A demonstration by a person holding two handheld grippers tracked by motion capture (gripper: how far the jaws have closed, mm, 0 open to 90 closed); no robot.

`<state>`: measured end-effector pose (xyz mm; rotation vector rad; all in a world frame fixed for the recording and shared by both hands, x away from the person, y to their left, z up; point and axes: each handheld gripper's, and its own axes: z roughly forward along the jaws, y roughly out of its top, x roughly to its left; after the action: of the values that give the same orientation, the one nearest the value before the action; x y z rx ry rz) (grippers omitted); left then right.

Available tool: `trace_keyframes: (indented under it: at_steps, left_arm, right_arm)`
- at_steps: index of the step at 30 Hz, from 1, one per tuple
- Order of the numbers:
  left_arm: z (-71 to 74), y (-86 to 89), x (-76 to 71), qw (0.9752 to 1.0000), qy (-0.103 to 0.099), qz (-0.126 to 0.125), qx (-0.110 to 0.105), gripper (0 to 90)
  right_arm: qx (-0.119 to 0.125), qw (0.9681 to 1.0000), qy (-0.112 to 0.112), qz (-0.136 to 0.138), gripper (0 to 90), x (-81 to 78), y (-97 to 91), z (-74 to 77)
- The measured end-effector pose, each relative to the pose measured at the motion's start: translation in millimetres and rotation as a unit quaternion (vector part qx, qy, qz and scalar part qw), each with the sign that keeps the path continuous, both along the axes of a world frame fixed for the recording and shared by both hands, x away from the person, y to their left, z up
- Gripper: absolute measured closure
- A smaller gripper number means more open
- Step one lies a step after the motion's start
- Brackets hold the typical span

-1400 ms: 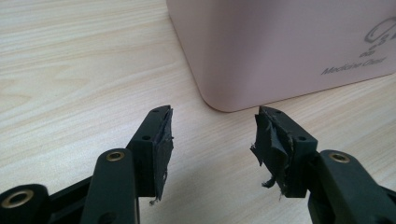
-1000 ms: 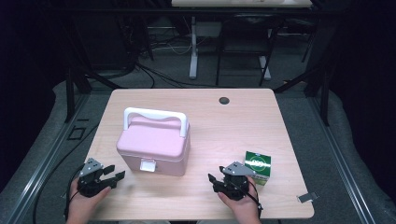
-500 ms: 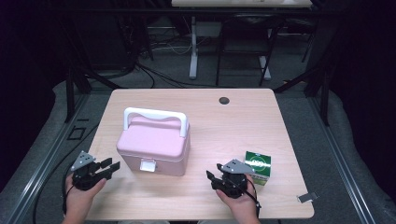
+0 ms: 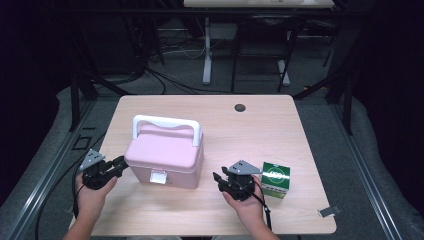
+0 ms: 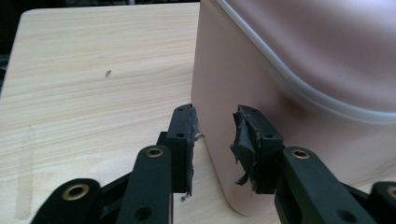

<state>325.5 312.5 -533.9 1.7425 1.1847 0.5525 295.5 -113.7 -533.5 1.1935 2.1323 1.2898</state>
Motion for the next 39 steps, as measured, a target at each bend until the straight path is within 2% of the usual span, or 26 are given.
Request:
trace_keyframes:
  at_steps: [5, 6, 9, 12, 14, 17, 20, 23, 24, 26, 32, 36, 39]
  left_arm:
    - [-3.7, -2.2, -2.7, 0.9999, -0.006, -0.003, -0.013, 70.6]
    - [-3.5, -5.9, -4.3, 0.9998, -0.005, -0.013, -0.012, 70.7]
    - [-3.6, -11.7, -5.8, 0.9997, -0.009, -0.022, -0.008, 70.2]
    - [-3.4, -20.0, -6.1, 0.9995, -0.009, -0.031, -0.006, 70.0]
    - [-2.5, -24.6, -6.1, 0.9995, -0.006, -0.03, -0.003, 70.0]
    - [-1.9, -28.6, -6.0, 0.9993, -0.007, -0.035, -0.005, 70.3]
    - [-1.8, -33.8, -6.9, 0.9991, -0.008, -0.041, -0.007, 70.3]
    - [-1.1, -39.8, -8.4, 0.9992, -0.01, -0.039, -0.004, 71.6]
    - [-0.8, -42.0, -9.0, 0.9994, -0.011, -0.033, -0.004, 74.2]
    - [-0.6, -43.4, -9.2, 0.9995, -0.01, -0.031, -0.005, 76.4]
    - [-0.2, -44.7, -9.7, 0.9994, -0.011, -0.034, -0.002, 80.2]
    - [0.8, -49.3, -12.4, 0.9993, -0.016, -0.032, 0.012, 86.3]
    - [1.0, -50.6, -13.3, 0.9991, -0.016, -0.035, 0.014, 88.1]
  right_arm:
    - [0.004, 1.0, -0.002, -0.005, 62.8, 7.3, 3.1, -1.4]
    - [0.009, 1.0, -0.003, 0.0, 65.3, 9.6, 5.1, -2.8]
    - [0.011, 0.9999, -0.006, 0.004, 66.6, 11.1, 7.9, -4.4]
    - [0.001, 1.0, -0.007, 0.004, 66.8, 12.7, 9.9, -5.1]
    - [0.003, 0.9998, -0.014, -0.01, 66.7, 15.4, 10.1, -5.2]
    - [0.018, 0.9995, -0.012, -0.022, 67.4, 24.0, 6.4, -5.1]
    - [0.024, 0.9994, -0.012, -0.024, 67.8, 26.9, 5.5, -5.1]
    - [0.023, 0.9992, -0.02, -0.027, 70.0, 26.9, 5.6, -4.5]
    - [0.023, 0.9988, -0.021, -0.036, 70.0, 26.5, 4.9, -4.3]
    - [0.031, 0.9988, -0.022, -0.032, 72.2, 26.2, 5.5, -4.8]
    - [0.03, 0.9984, -0.031, -0.036, 78.9, 24.7, 8.8, -5.6]
    - [0.022, 0.9984, -0.039, -0.035, 86.7, 20.7, 14.1, -5.3]
    - [0.014, 0.9982, -0.044, -0.038, 89.6, 19.2, 16.1, -4.9]
